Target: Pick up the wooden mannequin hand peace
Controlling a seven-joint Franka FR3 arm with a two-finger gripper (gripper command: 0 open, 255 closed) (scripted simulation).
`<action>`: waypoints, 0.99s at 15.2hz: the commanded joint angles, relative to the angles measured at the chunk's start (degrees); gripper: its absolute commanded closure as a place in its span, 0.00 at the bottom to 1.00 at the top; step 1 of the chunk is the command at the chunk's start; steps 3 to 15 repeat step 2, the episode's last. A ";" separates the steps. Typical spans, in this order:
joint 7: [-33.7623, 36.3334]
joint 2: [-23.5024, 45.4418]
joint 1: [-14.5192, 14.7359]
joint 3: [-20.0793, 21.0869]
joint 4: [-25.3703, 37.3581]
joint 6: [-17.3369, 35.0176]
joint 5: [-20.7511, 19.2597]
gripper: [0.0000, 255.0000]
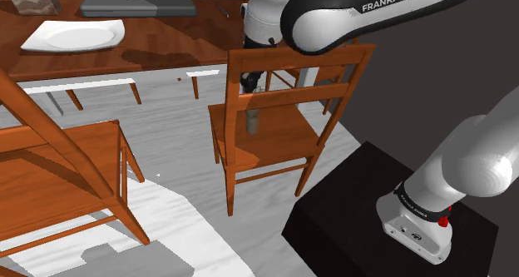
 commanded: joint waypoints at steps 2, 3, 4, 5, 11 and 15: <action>-0.31 -0.59 0.11 0.03 0.49 -0.87 0.38 1.00; -0.31 -0.59 0.11 0.03 0.49 -0.87 0.38 1.00; -0.31 -0.59 0.11 0.03 0.49 -0.87 0.38 1.00; -0.31 -0.59 0.11 0.03 0.49 -0.87 0.38 1.00; -0.31 -0.59 0.11 0.03 0.49 -0.87 0.38 1.00; -0.31 -0.59 0.11 0.03 0.49 -0.87 0.38 1.00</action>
